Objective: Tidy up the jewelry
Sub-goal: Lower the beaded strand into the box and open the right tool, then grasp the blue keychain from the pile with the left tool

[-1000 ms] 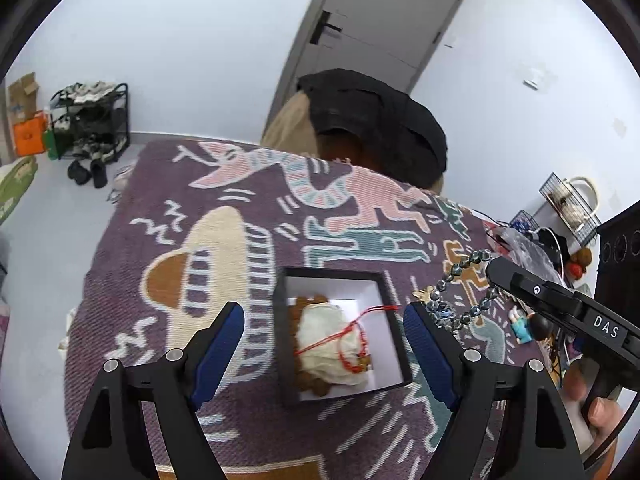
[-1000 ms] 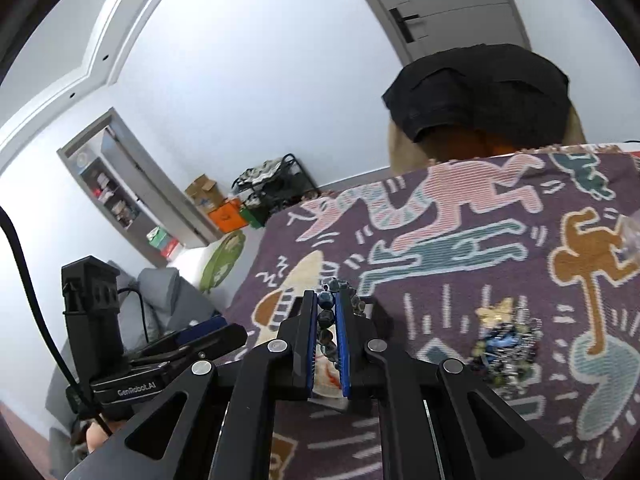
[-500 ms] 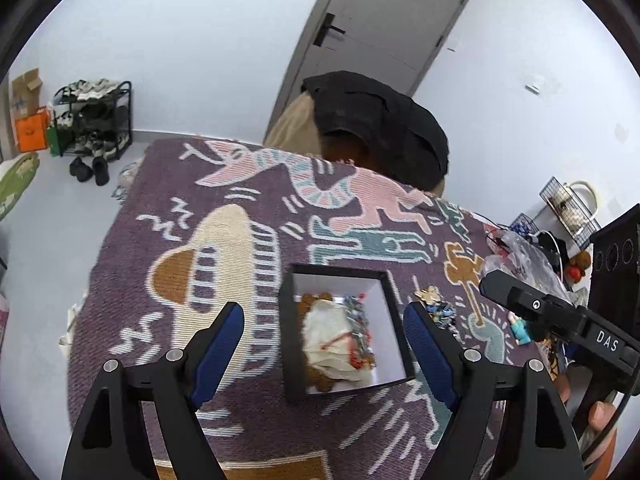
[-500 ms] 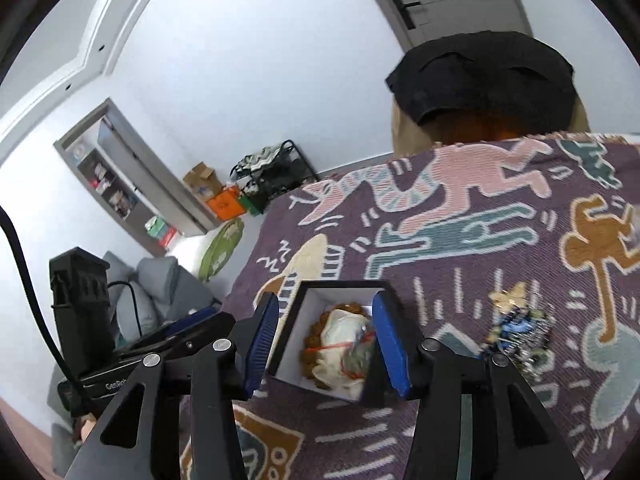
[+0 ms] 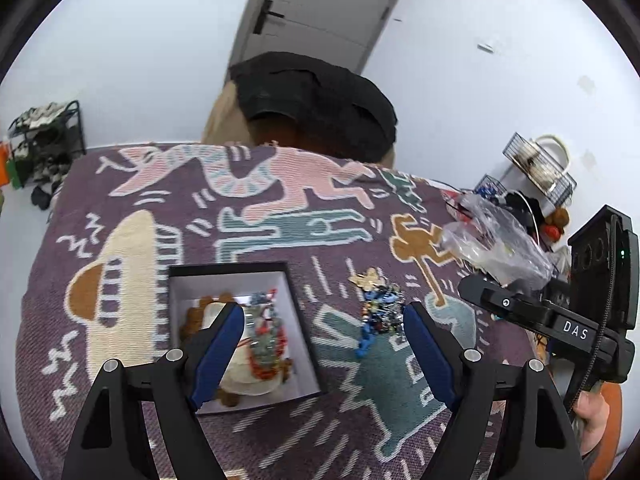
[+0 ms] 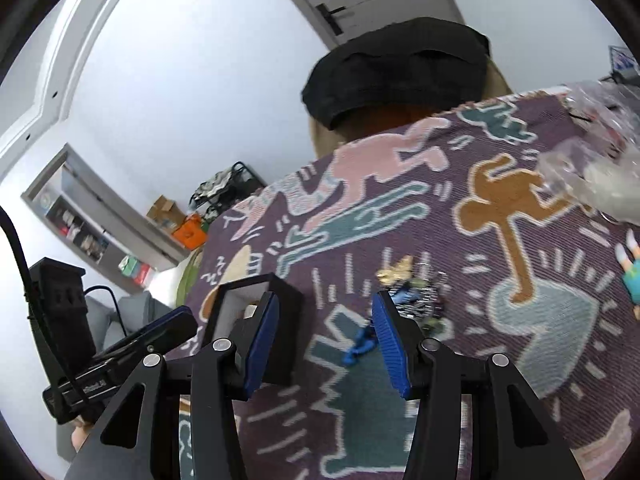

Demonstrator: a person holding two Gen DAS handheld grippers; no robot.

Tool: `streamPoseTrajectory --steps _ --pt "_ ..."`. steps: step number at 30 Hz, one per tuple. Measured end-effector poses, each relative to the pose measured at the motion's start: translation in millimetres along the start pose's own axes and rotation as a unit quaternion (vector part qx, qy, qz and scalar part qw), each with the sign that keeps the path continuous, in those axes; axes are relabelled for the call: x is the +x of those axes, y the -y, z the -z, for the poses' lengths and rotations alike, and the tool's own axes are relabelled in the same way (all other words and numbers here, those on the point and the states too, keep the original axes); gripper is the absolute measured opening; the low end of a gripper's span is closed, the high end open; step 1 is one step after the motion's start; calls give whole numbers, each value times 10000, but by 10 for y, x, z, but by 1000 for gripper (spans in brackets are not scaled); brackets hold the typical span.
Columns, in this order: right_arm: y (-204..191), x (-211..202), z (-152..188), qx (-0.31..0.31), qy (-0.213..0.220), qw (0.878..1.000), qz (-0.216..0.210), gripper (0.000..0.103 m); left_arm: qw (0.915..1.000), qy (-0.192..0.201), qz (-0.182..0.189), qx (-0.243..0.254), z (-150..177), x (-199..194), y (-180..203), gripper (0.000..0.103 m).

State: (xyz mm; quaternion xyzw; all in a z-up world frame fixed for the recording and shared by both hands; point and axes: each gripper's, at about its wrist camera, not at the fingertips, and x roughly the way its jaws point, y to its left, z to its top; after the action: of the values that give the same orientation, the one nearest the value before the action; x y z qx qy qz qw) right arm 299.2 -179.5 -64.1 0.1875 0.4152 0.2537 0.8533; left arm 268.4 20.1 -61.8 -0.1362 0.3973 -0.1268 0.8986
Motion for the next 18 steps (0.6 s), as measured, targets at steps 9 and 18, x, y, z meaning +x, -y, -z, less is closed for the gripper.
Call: streamPoseTrajectory --steps 9,18 --pt "416 -107 66 338 3 9992 220 49 9978 -393 100 519 25 328 387 63" --pt "838 -230 167 799 -10 9962 335 74 9923 -838 -54 908 132 724 655 46"
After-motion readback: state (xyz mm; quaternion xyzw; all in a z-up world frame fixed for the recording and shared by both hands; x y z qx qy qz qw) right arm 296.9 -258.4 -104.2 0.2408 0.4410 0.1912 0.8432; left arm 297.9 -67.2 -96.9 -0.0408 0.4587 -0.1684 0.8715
